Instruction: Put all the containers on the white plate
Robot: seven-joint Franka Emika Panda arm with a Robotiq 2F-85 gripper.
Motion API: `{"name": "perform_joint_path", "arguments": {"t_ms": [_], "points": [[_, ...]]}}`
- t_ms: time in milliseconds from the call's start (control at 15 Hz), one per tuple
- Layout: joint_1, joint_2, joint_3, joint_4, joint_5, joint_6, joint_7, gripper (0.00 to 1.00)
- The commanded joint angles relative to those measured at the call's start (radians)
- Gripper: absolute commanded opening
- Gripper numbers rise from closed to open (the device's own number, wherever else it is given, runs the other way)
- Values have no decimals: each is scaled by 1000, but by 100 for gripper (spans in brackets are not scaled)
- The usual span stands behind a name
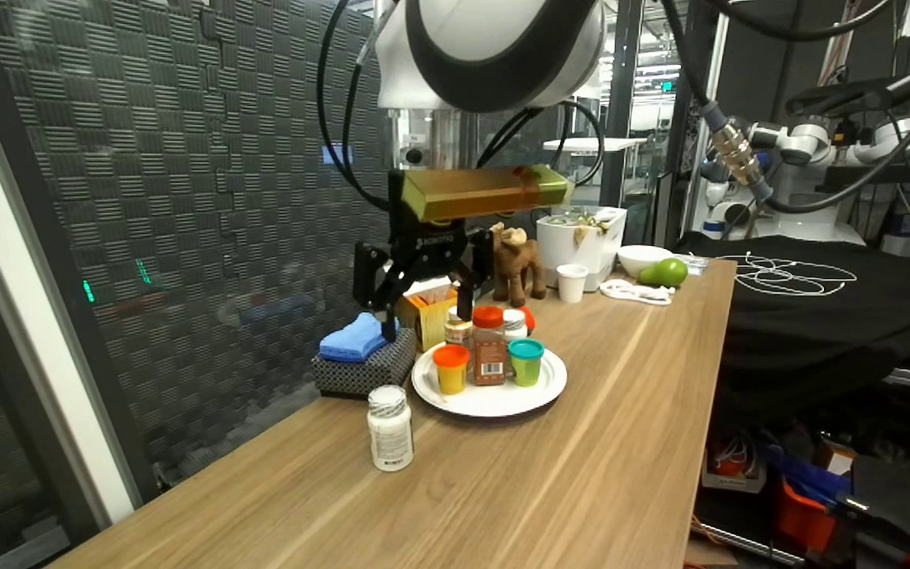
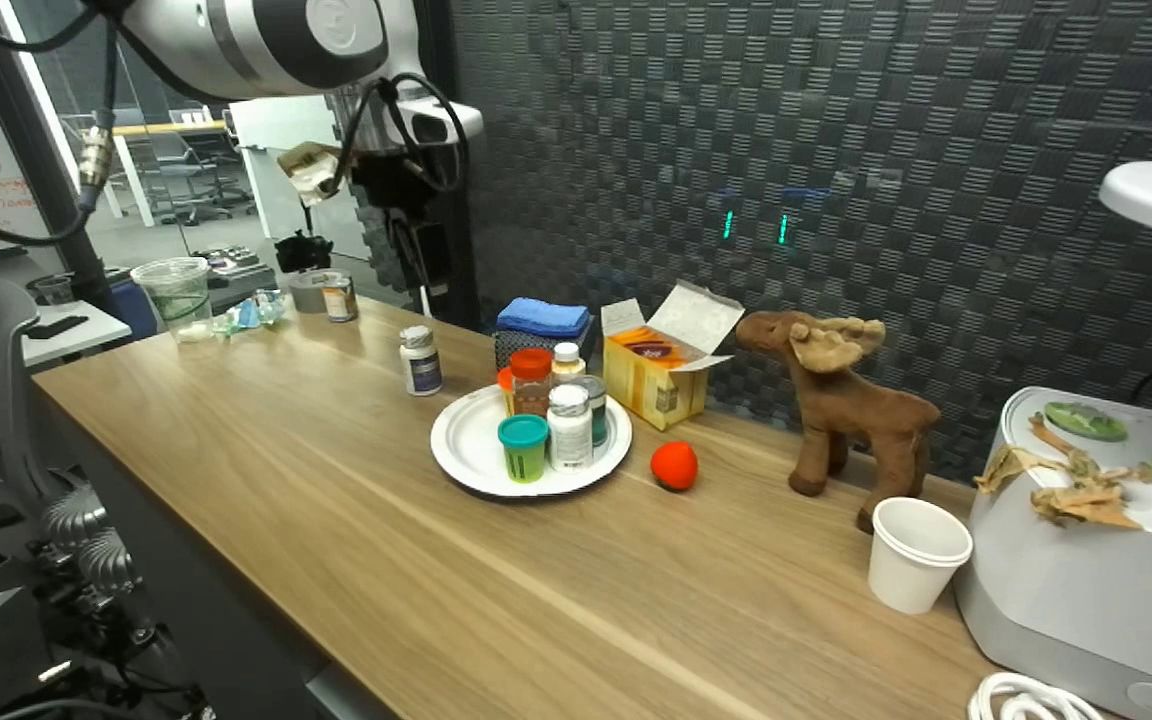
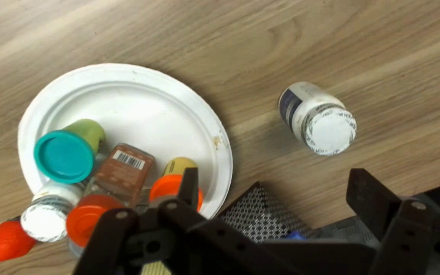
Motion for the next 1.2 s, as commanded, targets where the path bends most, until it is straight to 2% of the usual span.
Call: {"name": "perform_joint_path", "arguments": {"t_ms": [0,667,1133], "points": [[23,86,14,93,9,-54,-31,100],[46,198,9,223,47,-132,-77,100],[48,249,6,256,56,-177,-86,100]]}}
